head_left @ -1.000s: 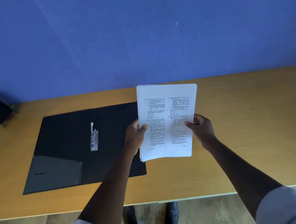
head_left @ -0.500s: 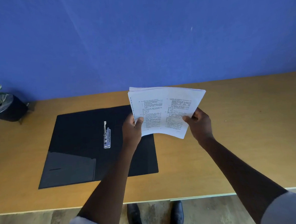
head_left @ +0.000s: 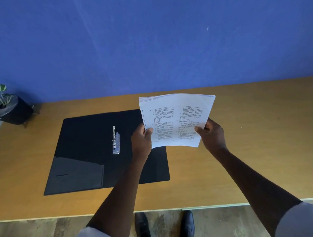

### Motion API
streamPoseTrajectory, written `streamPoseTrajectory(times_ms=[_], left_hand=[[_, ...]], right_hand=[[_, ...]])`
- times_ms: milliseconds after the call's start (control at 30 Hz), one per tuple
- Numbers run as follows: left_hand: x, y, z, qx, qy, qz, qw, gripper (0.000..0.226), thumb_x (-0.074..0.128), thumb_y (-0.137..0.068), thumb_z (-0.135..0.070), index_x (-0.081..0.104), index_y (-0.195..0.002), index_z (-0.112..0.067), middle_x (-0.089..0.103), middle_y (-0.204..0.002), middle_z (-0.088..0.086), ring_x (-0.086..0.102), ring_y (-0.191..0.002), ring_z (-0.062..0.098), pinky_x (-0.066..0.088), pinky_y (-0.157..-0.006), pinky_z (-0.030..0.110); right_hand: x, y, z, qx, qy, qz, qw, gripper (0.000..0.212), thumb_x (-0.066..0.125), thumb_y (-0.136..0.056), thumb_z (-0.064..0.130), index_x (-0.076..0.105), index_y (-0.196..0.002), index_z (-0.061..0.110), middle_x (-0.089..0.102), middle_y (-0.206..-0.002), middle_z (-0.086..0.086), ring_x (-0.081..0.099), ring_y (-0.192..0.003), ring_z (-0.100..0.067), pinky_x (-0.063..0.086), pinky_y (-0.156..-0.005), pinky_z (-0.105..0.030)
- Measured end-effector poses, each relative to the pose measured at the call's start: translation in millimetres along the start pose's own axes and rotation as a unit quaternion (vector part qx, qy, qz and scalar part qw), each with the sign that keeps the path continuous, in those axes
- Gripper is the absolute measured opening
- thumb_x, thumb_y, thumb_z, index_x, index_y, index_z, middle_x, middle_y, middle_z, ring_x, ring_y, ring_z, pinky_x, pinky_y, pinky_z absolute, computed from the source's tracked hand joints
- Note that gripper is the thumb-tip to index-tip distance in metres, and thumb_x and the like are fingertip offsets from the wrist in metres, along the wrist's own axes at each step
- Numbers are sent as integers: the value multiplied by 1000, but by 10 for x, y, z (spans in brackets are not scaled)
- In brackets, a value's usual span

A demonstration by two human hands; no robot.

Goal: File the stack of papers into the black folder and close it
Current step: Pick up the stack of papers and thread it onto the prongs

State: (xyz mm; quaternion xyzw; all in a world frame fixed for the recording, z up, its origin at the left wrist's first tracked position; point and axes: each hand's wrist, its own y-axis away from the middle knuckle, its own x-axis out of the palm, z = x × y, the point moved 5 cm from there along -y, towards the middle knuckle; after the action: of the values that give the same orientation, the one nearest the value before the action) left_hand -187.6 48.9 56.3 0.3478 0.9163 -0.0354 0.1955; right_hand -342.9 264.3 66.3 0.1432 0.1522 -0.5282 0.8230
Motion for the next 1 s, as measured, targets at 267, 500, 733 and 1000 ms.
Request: streamPoseTrajectory(times_ms=[267,500,733,1000], left_hand=[[-28,-38,-14,13,-74,-5,997,12,58,-94,-18,68,-94,-11,70,-80,6,61,-69,27,42,-57,30],[-46,-104,-24,10,-126,-13,992,17,62,-93,-21,67,-90,-4,71,-78,9,65,-74,34,53,-66,46],[-61,-130,-57,12,-139,-4,990,17,61,-92,-21,66,-86,-6,69,-74,7,64,-68,30,50,-59,41],[-324,-215,38,-11,-137,45,989,8,62,-92,-15,68,-87,-15,63,-65,-1,49,-53,9,35,-51,20]], right_hand=[[-41,1,1,-3,25,4,1000,26,63,-92,8,70,-116,17,70,-95,13,66,-84,1,57,-81,-31],[-73,18,14,3,47,15,999,24,60,-93,7,70,-113,18,66,-89,25,64,-84,5,54,-73,-26],[-64,12,42,4,50,14,999,23,62,-93,8,68,-112,20,69,-94,19,63,-81,9,50,-69,-16],[167,-61,84,35,-9,17,999,17,70,-88,11,66,-102,18,75,-95,10,72,-84,-4,61,-73,-33]])
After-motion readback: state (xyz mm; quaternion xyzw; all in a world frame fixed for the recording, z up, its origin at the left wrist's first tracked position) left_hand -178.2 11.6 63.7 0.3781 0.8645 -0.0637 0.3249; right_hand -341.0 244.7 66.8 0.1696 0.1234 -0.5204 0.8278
